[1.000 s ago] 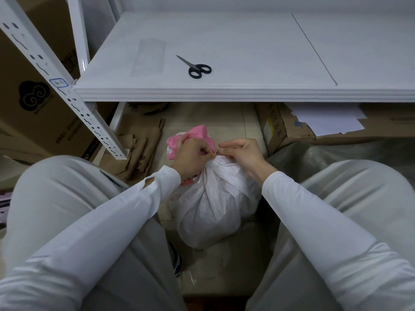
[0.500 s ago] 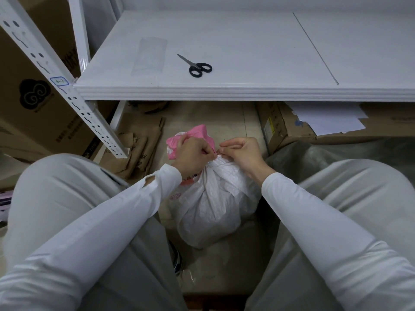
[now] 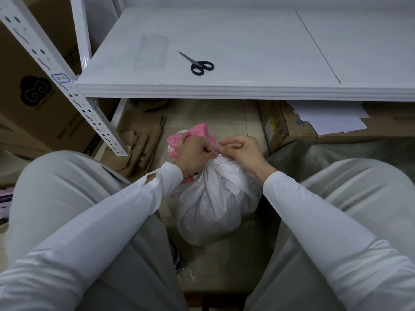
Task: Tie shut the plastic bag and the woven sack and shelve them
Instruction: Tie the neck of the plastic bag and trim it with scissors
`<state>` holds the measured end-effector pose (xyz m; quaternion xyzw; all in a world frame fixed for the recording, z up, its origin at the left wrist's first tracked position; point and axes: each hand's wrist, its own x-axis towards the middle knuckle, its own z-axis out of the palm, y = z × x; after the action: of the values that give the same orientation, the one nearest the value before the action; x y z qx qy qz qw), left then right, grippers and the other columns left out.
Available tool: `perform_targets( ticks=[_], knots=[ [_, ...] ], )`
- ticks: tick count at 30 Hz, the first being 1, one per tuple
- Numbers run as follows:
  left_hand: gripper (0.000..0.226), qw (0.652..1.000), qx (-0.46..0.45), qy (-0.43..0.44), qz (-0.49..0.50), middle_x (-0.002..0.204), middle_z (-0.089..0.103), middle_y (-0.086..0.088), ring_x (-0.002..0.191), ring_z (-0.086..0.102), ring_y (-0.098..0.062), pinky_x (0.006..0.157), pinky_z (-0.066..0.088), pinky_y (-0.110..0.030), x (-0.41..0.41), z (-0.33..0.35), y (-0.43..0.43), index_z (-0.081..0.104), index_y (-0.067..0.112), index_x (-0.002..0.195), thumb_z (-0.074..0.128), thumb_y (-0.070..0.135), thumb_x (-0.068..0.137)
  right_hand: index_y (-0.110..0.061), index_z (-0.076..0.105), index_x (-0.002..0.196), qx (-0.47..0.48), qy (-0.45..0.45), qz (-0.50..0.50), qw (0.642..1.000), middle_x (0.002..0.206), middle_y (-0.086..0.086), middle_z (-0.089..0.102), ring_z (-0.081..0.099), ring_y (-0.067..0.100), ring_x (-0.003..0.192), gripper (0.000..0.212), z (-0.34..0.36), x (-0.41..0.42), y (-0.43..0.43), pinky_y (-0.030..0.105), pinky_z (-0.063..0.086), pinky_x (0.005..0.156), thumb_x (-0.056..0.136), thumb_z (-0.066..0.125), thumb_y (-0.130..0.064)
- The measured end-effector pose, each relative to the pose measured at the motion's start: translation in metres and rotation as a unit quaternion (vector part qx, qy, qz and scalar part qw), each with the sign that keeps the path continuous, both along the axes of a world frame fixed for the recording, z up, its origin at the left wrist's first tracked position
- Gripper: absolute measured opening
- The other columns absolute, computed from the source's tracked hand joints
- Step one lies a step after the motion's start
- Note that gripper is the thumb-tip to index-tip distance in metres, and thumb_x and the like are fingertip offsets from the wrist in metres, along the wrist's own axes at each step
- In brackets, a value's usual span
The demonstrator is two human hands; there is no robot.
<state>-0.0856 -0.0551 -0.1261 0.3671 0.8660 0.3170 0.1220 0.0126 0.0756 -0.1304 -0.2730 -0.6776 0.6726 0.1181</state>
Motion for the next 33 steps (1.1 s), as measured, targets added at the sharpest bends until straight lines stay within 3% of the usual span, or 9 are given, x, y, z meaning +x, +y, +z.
perform_targets(
  ticks=[5, 8, 15, 23, 33],
  knots=[
    [0.017, 1.0, -0.003, 0.004, 0.003, 0.074, 0.069, 0.015, 0.087, 0.06, -0.002, 0.116, 0.003, -0.035, 0.002, 0.0023, 0.0007, 0.067, 0.031, 0.065, 0.07, 0.028, 0.082, -0.012, 0.074, 0.085, 0.01, 0.006, 0.002, 1.0, 0.081, 0.019, 0.072, 0.072, 0.027, 0.082, 0.017, -0.0023, -0.0008, 0.0001, 0.035, 0.058, 0.084, 0.074, 0.079, 0.0],
    [0.02, 1.0, -0.004, 0.002, 0.001, 0.071, 0.066, 0.018, 0.086, 0.059, -0.002, 0.116, 0.003, -0.036, 0.003, 0.0031, 0.001, 0.064, 0.033, 0.064, 0.07, 0.028, 0.082, -0.009, 0.074, 0.086, 0.011, 0.01, 0.01, 1.0, 0.085, 0.024, 0.071, 0.069, 0.022, 0.078, 0.017, -0.003, -0.0012, -0.0001, 0.032, 0.058, 0.083, 0.075, 0.077, 0.002],
    [0.019, 1.0, 0.003, 0.007, 0.004, 0.073, 0.068, 0.017, 0.086, 0.059, -0.001, 0.116, 0.005, -0.037, 0.0028, 0.0002, 0.0011, 0.065, 0.033, 0.064, 0.07, 0.029, 0.082, -0.007, 0.073, 0.089, -0.012, 0.009, 0.028, 0.999, 0.077, 0.007, 0.072, 0.07, 0.009, 0.07, 0.017, 0.001, 0.0004, 0.0006, 0.019, 0.056, 0.07, 0.077, 0.074, 0.005],
    [0.011, 1.0, 0.004, 0.004, 0.006, 0.077, 0.07, 0.015, 0.087, 0.059, -0.001, 0.116, 0.004, -0.036, 0.0035, 0.0009, 0.0012, 0.072, 0.027, 0.071, 0.07, 0.028, 0.082, -0.018, 0.075, 0.083, -0.016, 0.006, 0.055, 0.998, 0.081, 0.002, 0.075, 0.072, 0.015, 0.081, 0.021, -0.002, 0.0014, 0.0039, 0.025, 0.057, 0.079, 0.079, 0.074, 0.002],
    [0.016, 1.0, 0.007, -0.025, -0.002, 0.078, 0.072, 0.012, 0.09, 0.061, -0.003, 0.115, 0.002, -0.035, 0.0015, 0.0009, 0.0015, 0.068, 0.028, 0.065, 0.069, 0.024, 0.081, -0.011, 0.073, 0.088, -0.024, 0.007, 0.045, 0.999, 0.085, 0.008, 0.074, 0.071, 0.016, 0.082, 0.018, -0.0012, 0.0013, 0.0023, 0.027, 0.057, 0.084, 0.081, 0.07, 0.004]
  ],
)
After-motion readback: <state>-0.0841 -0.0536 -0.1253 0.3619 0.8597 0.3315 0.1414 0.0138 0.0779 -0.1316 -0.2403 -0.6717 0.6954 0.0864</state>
